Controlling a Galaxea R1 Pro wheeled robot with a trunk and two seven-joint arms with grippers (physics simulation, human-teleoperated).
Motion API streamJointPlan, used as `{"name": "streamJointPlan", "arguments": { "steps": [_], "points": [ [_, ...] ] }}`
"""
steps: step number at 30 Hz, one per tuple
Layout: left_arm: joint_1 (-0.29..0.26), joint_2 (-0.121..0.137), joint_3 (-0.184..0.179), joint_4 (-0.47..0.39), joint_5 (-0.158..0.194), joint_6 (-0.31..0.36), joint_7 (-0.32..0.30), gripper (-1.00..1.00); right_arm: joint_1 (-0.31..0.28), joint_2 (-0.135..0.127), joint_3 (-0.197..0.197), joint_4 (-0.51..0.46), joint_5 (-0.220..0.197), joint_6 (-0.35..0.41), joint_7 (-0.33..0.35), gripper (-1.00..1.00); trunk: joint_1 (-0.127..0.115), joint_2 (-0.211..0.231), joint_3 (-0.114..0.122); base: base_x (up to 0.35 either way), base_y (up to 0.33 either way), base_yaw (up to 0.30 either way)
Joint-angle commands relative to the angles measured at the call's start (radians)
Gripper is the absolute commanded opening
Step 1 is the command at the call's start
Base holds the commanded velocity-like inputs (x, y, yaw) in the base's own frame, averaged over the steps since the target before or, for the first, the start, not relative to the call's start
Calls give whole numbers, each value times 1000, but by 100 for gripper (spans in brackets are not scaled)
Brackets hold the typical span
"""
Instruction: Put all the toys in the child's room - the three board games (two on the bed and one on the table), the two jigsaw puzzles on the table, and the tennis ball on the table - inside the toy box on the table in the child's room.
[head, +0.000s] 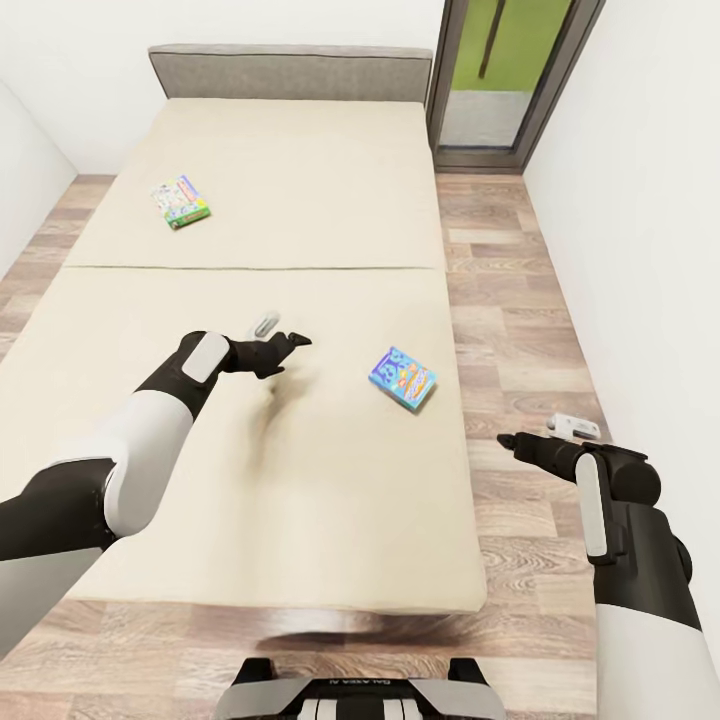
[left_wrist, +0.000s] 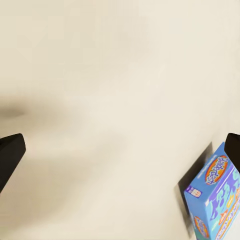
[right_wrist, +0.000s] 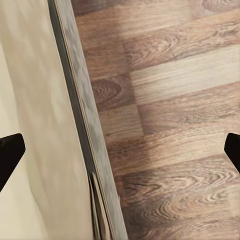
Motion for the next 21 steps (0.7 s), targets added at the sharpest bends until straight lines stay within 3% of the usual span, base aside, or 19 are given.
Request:
{"name": "streamJointPlan", "arguments": {
  "steps": [1, 21],
  "points": [
    [0, 0, 5, 0, -3, 5, -3, 100, -1, 0, -1, -1, -4, 4, 1, 100, 0, 0, -2, 0, 0, 0],
    [-2, 1, 7, 2, -2, -5, -89, 100, 4, 0, -1, -16, -3, 4, 1, 100, 0, 0, -35, 0, 0, 0]
  ]
}}
